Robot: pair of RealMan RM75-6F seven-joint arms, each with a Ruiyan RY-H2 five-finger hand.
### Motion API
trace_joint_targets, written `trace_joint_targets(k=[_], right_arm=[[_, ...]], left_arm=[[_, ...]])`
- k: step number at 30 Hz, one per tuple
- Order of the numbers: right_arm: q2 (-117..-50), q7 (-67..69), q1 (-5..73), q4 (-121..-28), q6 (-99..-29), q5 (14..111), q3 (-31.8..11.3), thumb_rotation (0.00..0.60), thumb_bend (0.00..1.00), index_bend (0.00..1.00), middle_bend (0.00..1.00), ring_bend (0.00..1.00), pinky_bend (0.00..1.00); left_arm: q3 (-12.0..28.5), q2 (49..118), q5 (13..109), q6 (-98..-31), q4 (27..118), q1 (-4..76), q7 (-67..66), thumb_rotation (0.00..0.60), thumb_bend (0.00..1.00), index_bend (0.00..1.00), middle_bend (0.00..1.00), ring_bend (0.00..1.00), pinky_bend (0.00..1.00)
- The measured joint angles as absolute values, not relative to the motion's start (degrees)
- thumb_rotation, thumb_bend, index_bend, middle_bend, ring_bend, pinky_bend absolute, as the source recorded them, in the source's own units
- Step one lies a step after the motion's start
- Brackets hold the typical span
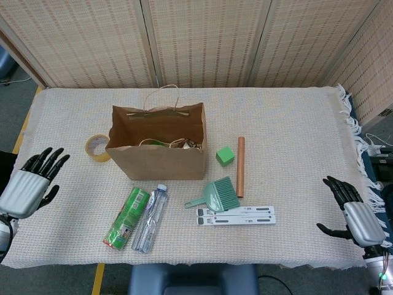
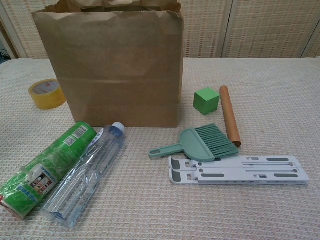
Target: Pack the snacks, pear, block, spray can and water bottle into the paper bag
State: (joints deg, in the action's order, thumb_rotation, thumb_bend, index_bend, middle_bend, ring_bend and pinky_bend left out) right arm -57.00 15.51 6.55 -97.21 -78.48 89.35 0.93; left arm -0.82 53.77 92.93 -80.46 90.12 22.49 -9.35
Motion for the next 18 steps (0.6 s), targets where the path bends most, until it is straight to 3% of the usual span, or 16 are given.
trace_joint_targets(k=[8, 14, 18], right_arm=[[-57.2, 15.3, 6.6, -97.1, -78.5, 89.3, 0.8, 0.6, 0.06, 0.0, 0.0, 0.0, 0.02], [-57.1, 15.4, 6.6, -97.1, -78.3, 89.5, 0.9, 0.6, 0.06, 0.0, 0.0, 0.0, 0.02], [-57.0, 15.7, 6.7, -97.2, -78.2, 89.5, 1.0, 0.6, 0.06, 0.0, 0.0, 0.0, 0.02]], left_arm=[[-7.9, 57.9, 112.0, -80.6, 72.2, 23.9, -10.6, 0.6, 0.39, 0.0, 0.0, 0.0, 0.13], [-10.4, 59.7, 124.5, -77.9, 69.5, 31.5, -14.9, 0.6, 0.39, 0.0, 0.0, 0.0, 0.12], [-10.9, 61.1, 127.9, -73.6, 70.9, 36.0, -16.9, 0.6, 0.39, 0.0, 0.0, 0.0, 0.12]])
